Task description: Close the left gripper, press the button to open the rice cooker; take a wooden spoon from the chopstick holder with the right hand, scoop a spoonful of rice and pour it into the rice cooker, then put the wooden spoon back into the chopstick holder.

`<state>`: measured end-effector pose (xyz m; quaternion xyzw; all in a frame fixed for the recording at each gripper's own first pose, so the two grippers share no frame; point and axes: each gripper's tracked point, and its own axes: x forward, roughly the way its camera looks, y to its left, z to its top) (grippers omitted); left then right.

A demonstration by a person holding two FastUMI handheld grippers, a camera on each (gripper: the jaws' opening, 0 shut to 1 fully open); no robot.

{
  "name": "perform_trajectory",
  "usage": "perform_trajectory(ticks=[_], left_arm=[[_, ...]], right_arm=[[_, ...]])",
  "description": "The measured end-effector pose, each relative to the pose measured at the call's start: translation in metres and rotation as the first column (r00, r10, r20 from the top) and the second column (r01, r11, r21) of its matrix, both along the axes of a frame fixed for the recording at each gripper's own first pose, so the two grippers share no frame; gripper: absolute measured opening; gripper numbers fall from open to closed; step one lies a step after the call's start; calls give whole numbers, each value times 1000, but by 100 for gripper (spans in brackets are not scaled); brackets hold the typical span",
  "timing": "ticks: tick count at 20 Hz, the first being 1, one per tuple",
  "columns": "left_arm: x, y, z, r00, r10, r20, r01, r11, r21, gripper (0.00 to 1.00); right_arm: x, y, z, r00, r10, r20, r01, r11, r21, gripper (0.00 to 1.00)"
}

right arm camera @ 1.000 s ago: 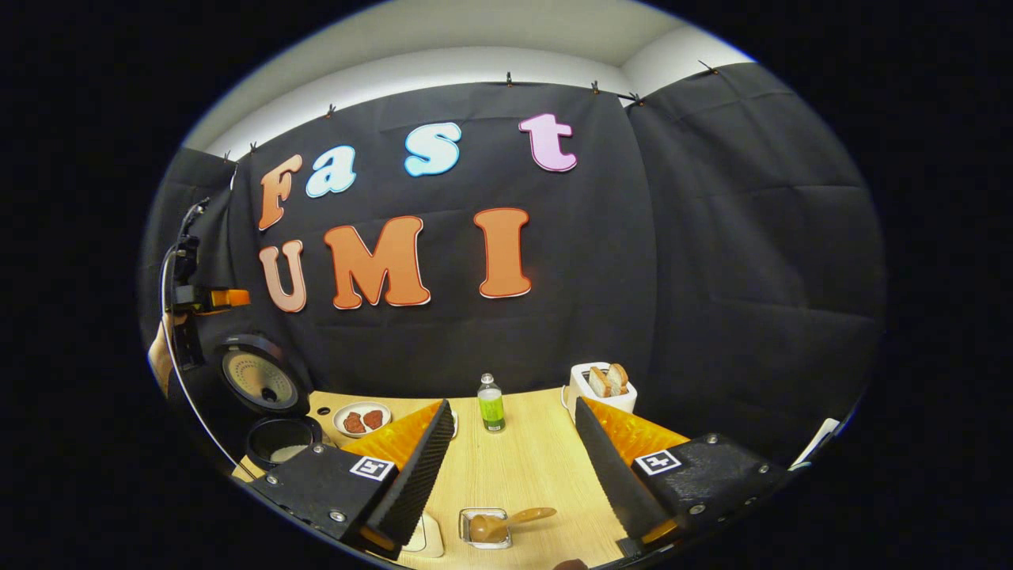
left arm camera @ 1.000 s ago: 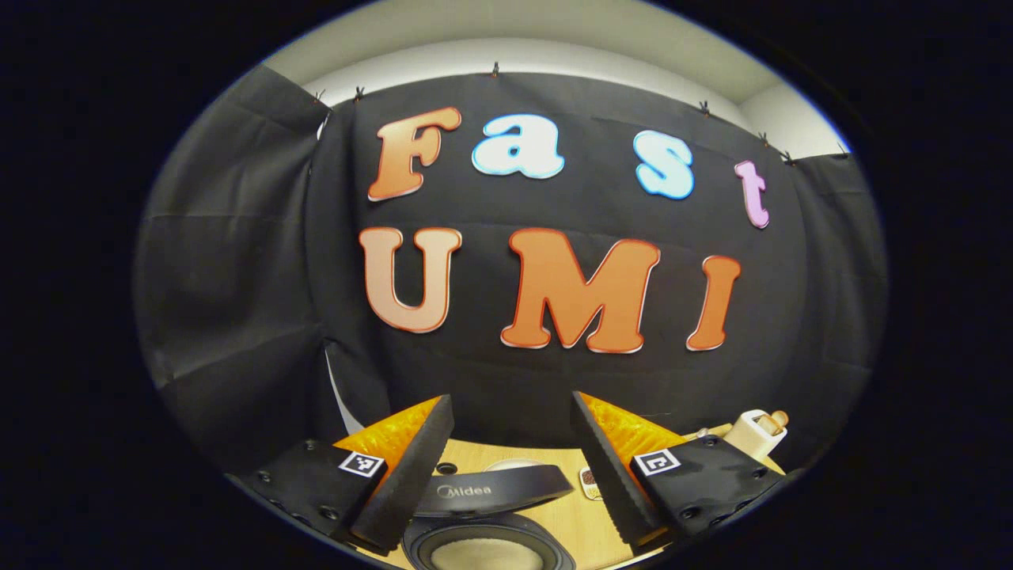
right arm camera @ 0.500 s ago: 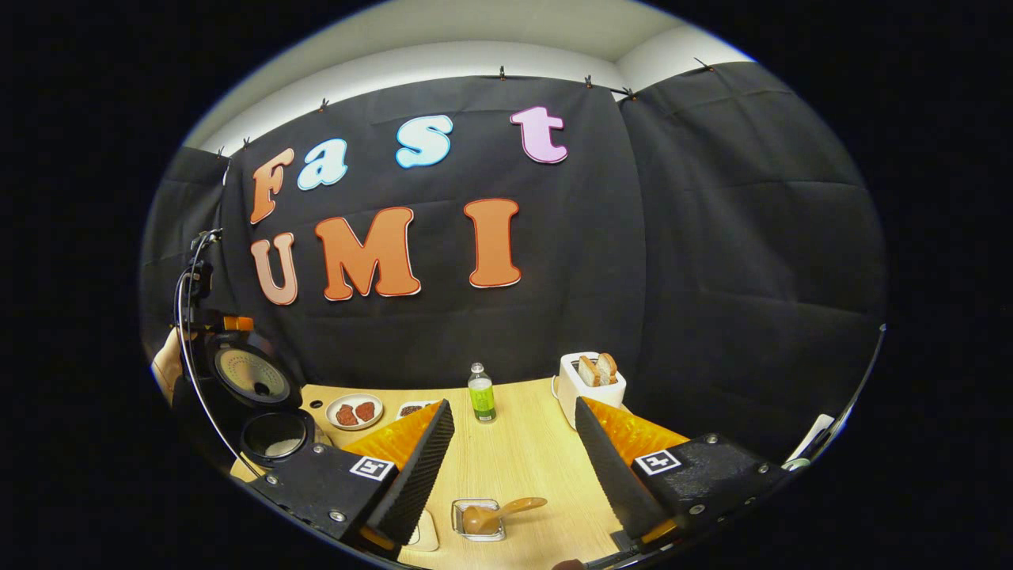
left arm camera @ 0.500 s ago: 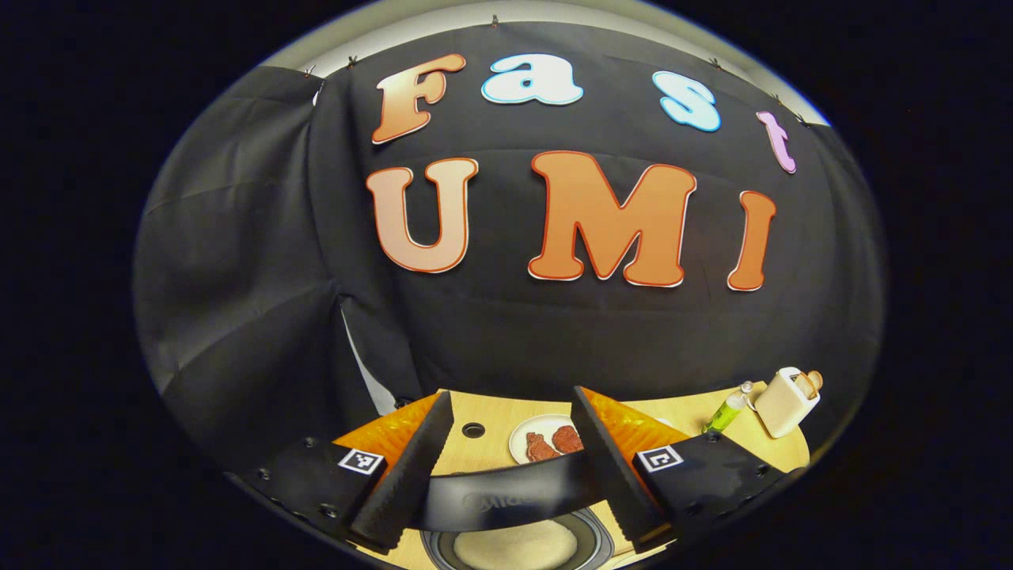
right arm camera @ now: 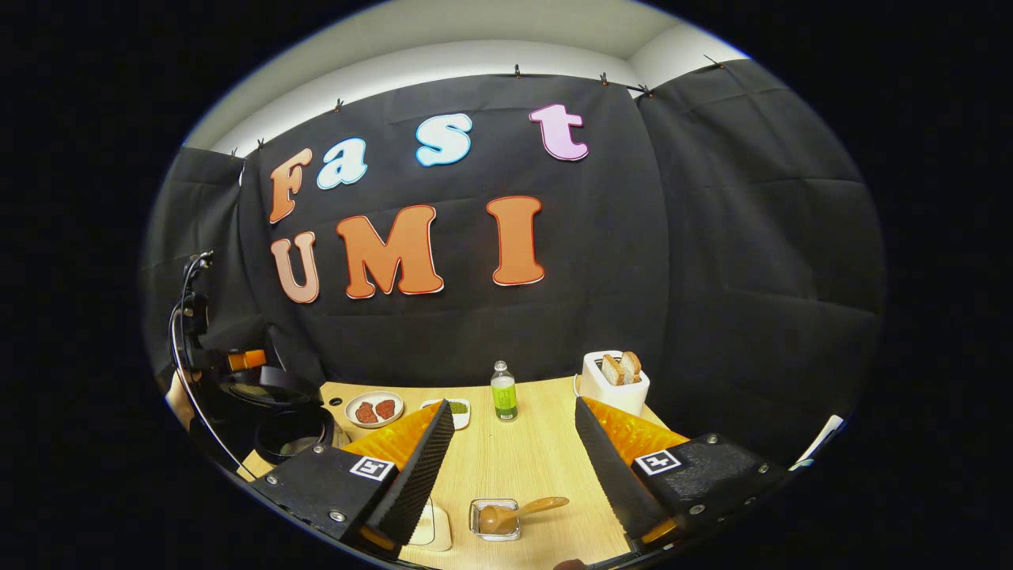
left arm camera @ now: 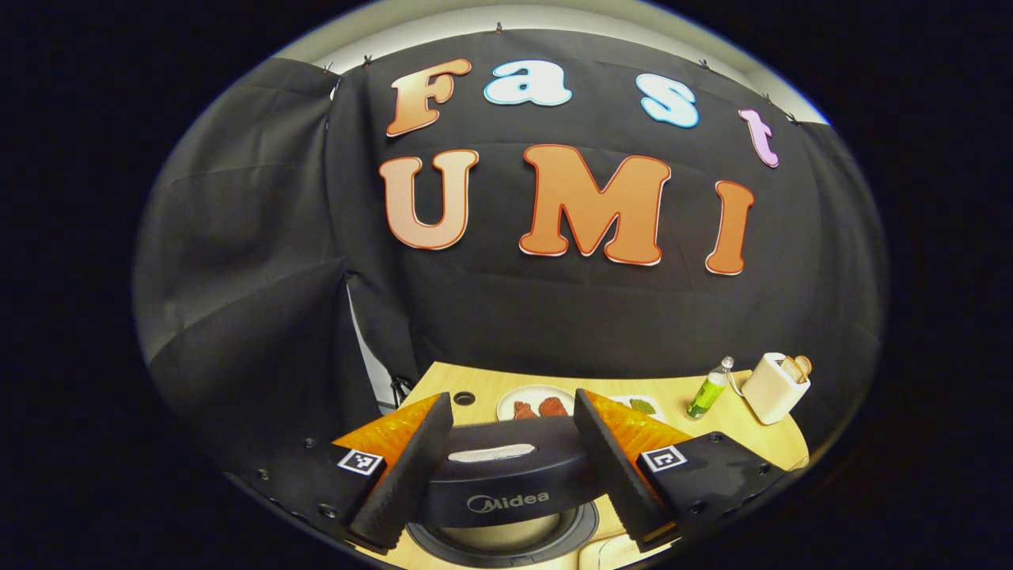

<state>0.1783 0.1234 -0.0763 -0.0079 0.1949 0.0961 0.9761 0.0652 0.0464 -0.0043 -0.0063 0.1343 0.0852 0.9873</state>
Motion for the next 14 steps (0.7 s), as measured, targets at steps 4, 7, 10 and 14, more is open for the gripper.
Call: perform_trajectory(ticks=[4,7,10,14], left_arm=[[-42,-15,-49,1000,4,-23,-5,1000,-28,98],[-62,-14,-76,1000,11,2,-11,1000,2,94],[-71,-15,-89,998,0,68,-3,999,45,94],[-84,-21,-125,999,4,44,-6,998,63,94]], right_arm=[[-1,4,-3,1000,22,-10,-22,1000,14,95],[-3,4,-5,999,36,-17,-36,999,11,95],[-4,-2,-7,999,31,-22,-31,999,8,95],[-8,-5,-9,999,28,-32,-27,999,32,95]])
